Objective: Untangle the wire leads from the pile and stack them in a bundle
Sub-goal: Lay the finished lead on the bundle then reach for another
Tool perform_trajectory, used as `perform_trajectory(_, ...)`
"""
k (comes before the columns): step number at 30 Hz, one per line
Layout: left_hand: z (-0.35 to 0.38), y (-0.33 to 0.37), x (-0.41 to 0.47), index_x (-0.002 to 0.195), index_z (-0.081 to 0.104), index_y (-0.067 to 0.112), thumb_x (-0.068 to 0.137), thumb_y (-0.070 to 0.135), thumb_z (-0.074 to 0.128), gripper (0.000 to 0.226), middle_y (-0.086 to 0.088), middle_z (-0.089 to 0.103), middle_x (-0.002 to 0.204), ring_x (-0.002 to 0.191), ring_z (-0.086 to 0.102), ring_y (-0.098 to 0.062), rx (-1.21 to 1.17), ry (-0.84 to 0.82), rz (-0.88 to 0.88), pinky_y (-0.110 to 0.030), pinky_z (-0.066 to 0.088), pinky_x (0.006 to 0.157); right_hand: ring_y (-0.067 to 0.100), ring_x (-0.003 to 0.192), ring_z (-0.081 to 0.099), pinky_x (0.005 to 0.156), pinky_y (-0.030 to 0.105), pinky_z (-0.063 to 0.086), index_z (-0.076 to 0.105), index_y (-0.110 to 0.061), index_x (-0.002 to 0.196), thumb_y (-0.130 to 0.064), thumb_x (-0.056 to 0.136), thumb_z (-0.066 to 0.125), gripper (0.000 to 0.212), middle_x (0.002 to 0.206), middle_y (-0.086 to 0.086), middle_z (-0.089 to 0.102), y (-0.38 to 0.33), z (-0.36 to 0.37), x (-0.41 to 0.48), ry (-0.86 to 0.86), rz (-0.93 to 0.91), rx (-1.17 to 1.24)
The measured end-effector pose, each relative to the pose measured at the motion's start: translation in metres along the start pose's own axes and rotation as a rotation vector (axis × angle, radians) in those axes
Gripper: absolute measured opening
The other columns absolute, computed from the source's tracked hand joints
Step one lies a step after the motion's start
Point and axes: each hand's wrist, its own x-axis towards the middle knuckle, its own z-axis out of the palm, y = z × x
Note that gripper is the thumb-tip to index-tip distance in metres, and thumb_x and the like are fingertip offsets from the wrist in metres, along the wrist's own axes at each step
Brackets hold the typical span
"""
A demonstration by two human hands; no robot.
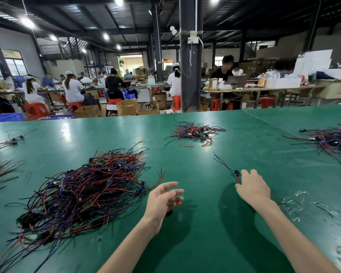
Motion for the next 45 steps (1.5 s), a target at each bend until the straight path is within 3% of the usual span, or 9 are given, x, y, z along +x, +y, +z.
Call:
perform_trajectory(4,0.001,-0.001,-0.004,0.094,0.064,0.007,0.092,-0.010,0.046,0.025,-0.010,0.072,0.081,0.063,0.064,-0.015,0.258,0.034,0.190,-0.023,0.054,0.064,0.024,0.132,0.038,0.103,0.036,0.034,0.040,-0.008,0.138,-0.040,0.101,0.032,0.050,0.151,0.005,0.030,-0.006,0.018,-0.002,-0.052,-0.149,-0.107)
perform_trajectory(8,-0.005,0.017,0.000,0.084,0.066,0.022,0.089,-0.009,0.049,0.036,0.005,0.071,0.082,0.079,0.067,-0.009,0.669,0.108,0.479,-0.022,0.052,0.078,0.021,0.136,0.035,0.109,0.034,0.029,0.038,-0.004,0.141,-0.040,0.101,0.027,0.055,0.155,0.005,0.026,-0.005,0.021,-0.003,-0.044,-0.141,-0.157)
perform_trajectory(13,-0.047,0.082,0.017,0.101,0.071,0.014,0.074,-0.019,0.048,0.049,-0.003,0.067,0.104,0.106,0.050,-0.020,1.128,0.479,0.749,-0.025,0.036,0.093,0.017,0.141,0.025,0.113,0.039,0.024,0.037,-0.009,0.143,-0.044,0.101,0.023,0.057,0.157,0.000,0.021,-0.004,0.018,-0.002,-0.081,-0.134,-0.188)
perform_trajectory(16,-0.090,0.116,0.025,0.116,0.064,0.019,0.075,-0.011,0.052,0.052,-0.011,0.060,0.119,0.114,0.043,-0.027,1.405,0.703,0.555,-0.033,0.033,0.096,0.019,0.145,0.014,0.114,0.045,0.019,0.029,-0.013,0.148,-0.049,0.100,0.018,0.060,0.159,-0.006,0.012,-0.003,0.017,-0.002,-0.119,-0.095,-0.211)
perform_trajectory(20,-0.127,0.135,0.037,0.120,0.060,0.019,0.095,0.019,0.049,0.027,-0.012,0.063,0.118,0.114,0.051,-0.032,1.624,0.656,0.124,-0.042,0.035,0.098,0.020,0.146,0.007,0.115,0.052,0.013,0.024,-0.016,0.150,-0.048,0.100,0.017,0.060,0.160,-0.008,0.010,-0.005,0.019,-0.003,-0.108,-0.071,-0.236)
perform_trajectory(24,-0.138,0.129,0.048,0.104,0.062,0.017,0.093,0.015,0.050,0.017,-0.008,0.067,0.098,0.101,0.057,-0.029,1.681,0.655,0.143,-0.039,0.033,0.096,0.019,0.146,0.009,0.114,0.054,0.014,0.028,-0.016,0.148,-0.042,0.100,0.022,0.055,0.159,-0.006,0.014,-0.011,0.021,-0.007,-0.043,-0.127,-0.236)
perform_trajectory(34,-0.139,0.137,0.061,0.092,0.065,0.012,0.091,0.015,0.049,0.016,-0.010,0.066,0.088,0.091,0.057,-0.029,1.794,0.659,0.185,-0.037,0.033,0.089,0.019,0.145,0.013,0.112,0.056,0.015,0.040,-0.019,0.136,-0.033,0.100,0.027,0.041,0.153,-0.004,0.027,-0.021,0.022,-0.016,-0.028,-0.232,-0.195)
perform_trajectory(41,-0.146,0.132,0.054,0.102,0.067,0.004,0.095,0.014,0.048,0.022,-0.019,0.068,0.094,0.096,0.055,-0.037,1.580,0.845,0.455,-0.045,0.038,0.088,0.019,0.144,0.016,0.111,0.057,0.015,0.045,-0.019,0.132,-0.032,0.100,0.030,0.037,0.150,-0.003,0.032,-0.024,0.025,-0.018,-0.026,-0.259,-0.158)
perform_trajectory(45,-0.147,0.135,0.053,0.108,0.065,0.004,0.095,0.013,0.048,0.023,-0.020,0.066,0.104,0.101,0.056,-0.039,1.441,0.826,0.422,-0.046,0.044,0.089,0.019,0.143,0.018,0.111,0.058,0.016,0.047,-0.019,0.130,-0.031,0.099,0.031,0.037,0.147,-0.003,0.036,-0.025,0.028,-0.017,-0.028,-0.273,-0.129)
